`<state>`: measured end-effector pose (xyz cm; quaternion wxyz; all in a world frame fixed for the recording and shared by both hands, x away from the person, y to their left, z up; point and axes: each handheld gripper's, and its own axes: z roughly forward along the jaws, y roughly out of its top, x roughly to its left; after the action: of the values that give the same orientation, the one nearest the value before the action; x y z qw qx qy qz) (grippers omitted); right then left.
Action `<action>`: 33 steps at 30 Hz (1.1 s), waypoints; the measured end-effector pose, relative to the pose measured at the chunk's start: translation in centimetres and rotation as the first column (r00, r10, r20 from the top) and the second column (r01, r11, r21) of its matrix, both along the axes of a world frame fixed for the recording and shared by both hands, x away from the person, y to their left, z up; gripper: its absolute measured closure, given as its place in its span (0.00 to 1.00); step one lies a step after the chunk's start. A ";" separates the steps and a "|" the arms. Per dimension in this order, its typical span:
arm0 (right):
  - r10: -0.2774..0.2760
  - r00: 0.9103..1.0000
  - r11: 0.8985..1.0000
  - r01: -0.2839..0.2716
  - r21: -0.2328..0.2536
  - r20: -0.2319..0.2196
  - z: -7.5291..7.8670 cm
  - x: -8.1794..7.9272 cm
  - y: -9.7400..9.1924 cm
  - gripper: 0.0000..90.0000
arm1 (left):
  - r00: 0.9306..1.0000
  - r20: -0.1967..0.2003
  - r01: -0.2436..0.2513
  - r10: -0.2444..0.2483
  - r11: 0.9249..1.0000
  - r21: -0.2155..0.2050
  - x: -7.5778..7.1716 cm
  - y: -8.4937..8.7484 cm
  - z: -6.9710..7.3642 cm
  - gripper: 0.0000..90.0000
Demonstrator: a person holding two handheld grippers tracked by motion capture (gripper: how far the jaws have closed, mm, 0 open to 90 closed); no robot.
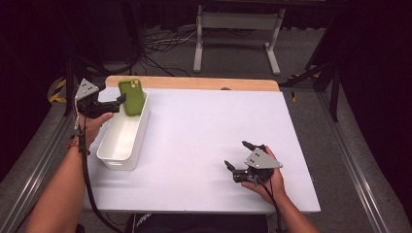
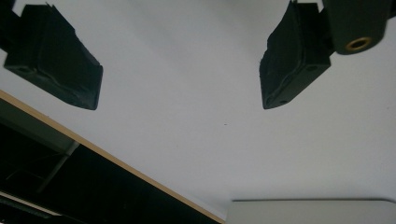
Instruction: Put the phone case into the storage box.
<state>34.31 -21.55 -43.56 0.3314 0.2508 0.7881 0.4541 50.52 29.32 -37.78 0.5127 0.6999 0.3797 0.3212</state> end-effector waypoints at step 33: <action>-0.005 1.000 1.000 0.005 -0.007 0.014 0.2 -0.4 0.0 0.16 | 0.995 0.037 0.096 -0.095 0.995 -0.013 -3.0 -2.2 1.0 0.04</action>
<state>33.88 -21.58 -43.31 0.3389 0.2485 0.7867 0.4523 47.53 27.11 -36.81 0.5394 0.7074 0.3387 0.3063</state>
